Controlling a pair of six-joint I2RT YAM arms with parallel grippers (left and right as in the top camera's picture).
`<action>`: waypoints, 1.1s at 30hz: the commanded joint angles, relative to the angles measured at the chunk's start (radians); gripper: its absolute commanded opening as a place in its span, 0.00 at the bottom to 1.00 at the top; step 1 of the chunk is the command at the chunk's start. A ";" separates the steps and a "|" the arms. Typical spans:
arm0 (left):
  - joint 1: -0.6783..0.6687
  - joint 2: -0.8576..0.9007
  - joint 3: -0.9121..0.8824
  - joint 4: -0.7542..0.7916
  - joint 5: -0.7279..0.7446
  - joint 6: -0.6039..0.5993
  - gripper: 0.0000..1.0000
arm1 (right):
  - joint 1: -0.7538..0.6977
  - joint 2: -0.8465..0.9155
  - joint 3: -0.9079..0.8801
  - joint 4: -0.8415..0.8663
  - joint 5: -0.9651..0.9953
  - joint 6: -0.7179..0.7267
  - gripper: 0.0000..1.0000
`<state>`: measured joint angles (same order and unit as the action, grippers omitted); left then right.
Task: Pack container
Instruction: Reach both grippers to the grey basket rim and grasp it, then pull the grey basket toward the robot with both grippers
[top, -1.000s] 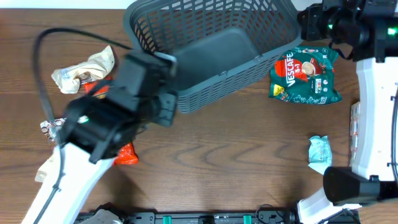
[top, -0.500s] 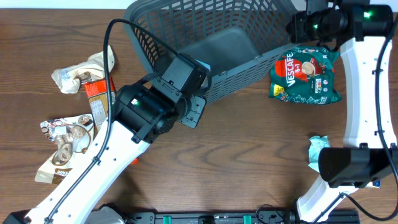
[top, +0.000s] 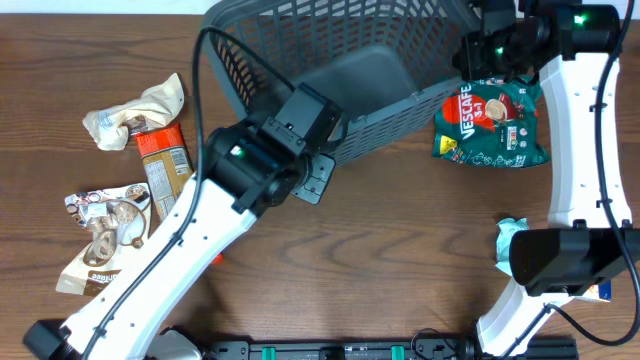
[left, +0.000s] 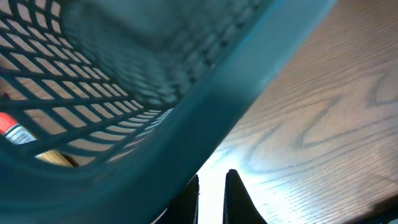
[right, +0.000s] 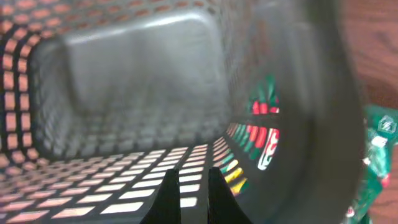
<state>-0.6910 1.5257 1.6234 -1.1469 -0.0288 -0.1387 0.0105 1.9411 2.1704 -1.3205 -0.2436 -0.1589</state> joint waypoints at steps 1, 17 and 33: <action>0.001 0.005 0.017 -0.003 -0.053 -0.013 0.06 | 0.005 0.013 0.008 -0.053 0.007 -0.019 0.01; 0.075 0.005 0.017 0.008 -0.148 0.010 0.06 | 0.061 0.012 0.008 -0.237 0.006 -0.018 0.01; 0.103 -0.017 0.017 -0.004 -0.150 0.010 0.09 | 0.069 0.011 0.015 -0.109 0.007 -0.019 0.74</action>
<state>-0.5762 1.5333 1.6234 -1.1454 -0.1616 -0.1326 0.0715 1.9411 2.1719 -1.4628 -0.2367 -0.1669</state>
